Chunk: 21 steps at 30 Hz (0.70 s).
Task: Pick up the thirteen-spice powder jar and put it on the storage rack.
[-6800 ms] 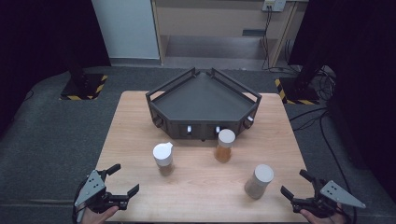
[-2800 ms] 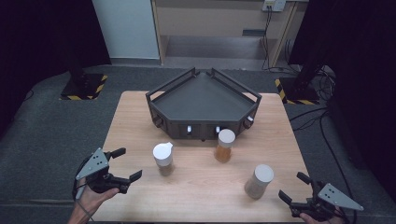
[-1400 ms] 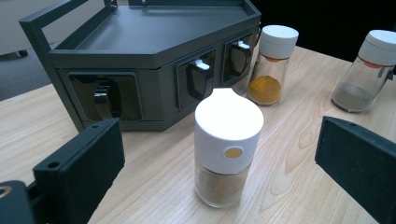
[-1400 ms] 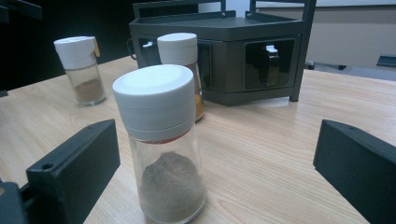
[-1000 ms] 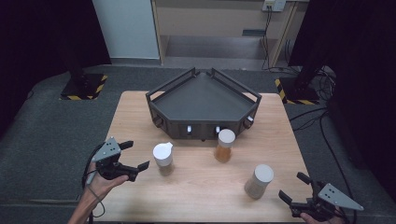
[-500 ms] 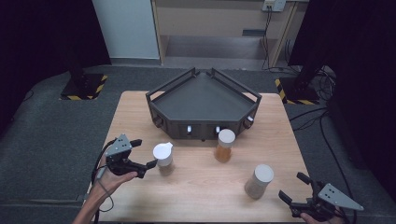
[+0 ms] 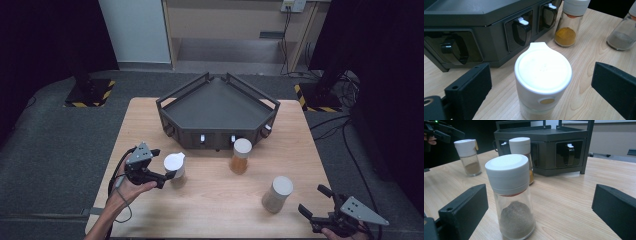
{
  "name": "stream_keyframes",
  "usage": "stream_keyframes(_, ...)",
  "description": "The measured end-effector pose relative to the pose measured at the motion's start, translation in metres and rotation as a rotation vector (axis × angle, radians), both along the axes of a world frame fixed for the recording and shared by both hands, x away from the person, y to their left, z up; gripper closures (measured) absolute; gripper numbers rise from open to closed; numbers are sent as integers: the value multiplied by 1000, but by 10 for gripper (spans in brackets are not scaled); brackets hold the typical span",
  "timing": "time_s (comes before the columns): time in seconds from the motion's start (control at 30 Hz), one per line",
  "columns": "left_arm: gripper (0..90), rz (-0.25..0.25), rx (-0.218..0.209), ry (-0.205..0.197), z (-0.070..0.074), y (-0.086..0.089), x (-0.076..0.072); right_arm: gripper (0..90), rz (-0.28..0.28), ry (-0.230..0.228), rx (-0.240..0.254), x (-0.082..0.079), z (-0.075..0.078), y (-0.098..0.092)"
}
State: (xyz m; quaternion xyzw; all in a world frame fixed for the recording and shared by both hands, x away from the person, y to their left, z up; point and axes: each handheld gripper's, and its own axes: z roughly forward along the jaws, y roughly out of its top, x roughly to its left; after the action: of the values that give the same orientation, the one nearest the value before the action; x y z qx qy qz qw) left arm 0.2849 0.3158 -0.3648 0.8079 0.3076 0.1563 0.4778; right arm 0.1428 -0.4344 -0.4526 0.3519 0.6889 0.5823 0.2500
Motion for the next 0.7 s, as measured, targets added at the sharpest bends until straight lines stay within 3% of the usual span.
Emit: stream_keyframes(0.7, 77, -18, 11, 20, -17, -17, 18, 12, 0, 2, -1, 0, 0, -1)
